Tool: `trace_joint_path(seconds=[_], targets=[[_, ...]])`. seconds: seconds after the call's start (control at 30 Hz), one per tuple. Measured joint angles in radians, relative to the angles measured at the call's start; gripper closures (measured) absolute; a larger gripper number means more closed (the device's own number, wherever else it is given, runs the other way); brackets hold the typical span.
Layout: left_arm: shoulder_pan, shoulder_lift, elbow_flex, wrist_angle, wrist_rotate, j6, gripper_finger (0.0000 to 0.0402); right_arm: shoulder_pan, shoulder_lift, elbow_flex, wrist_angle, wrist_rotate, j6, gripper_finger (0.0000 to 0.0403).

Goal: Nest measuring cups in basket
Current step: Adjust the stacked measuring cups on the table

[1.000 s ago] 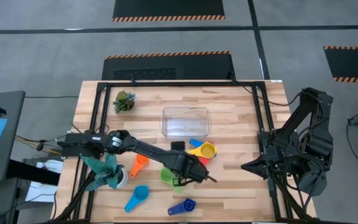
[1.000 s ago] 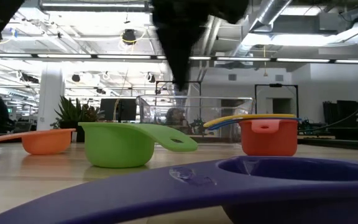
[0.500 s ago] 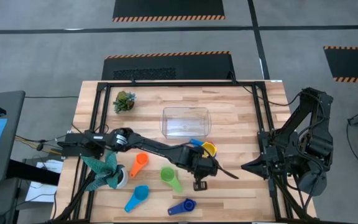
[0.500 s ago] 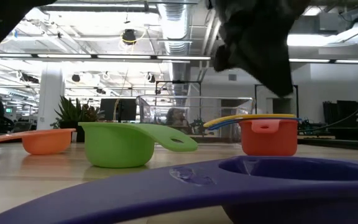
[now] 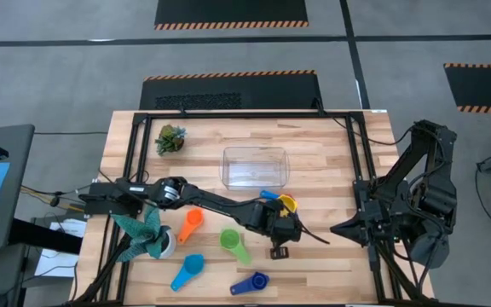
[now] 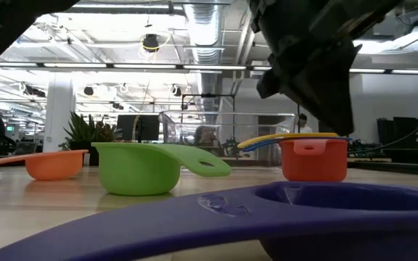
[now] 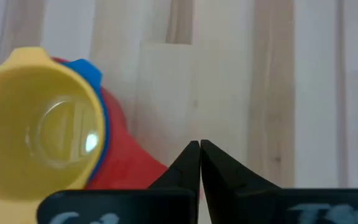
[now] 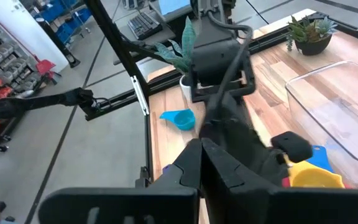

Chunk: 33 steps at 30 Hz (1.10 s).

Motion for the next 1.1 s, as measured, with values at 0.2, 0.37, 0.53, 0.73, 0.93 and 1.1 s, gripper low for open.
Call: trace_joint_path(seconds=[0.2, 0.37, 0.53, 0.73, 0.93, 1.1], targets=[[0.012, 0.0, 0.0, -0.005, -0.004, 0.008, 0.0401, 0.0, 0.0, 0.0, 0.015, 0.0, -0.001, 0.0376], [0.018, 0.0, 0.0, -0.051, -0.006, 0.008, 0.0401, 0.0, 0.0, 0.0, 0.023, 0.0, -0.001, 0.0376], [0.024, 0.0, 0.0, -0.153, -0.054, 0.007, 0.0401, 0.0, 0.0, 0.0, 0.023, 0.0, -0.003, 0.0376], [0.029, 0.0, 0.01, -0.206, -0.126, 0.001, 0.0401, 0.0, 0.0, 0.0, 0.023, 0.0, -0.004, 0.0376], [0.033, -0.003, 0.048, -0.258, -0.183, 0.003, 0.0401, 0.0, 0.0, 0.0, 0.023, 0.0, -0.008, 0.0376], [0.036, -0.019, 0.05, -0.282, -0.177, -0.006, 0.0401, 0.0, 0.0, 0.0, 0.017, 0.0, -0.01, 0.0376]])
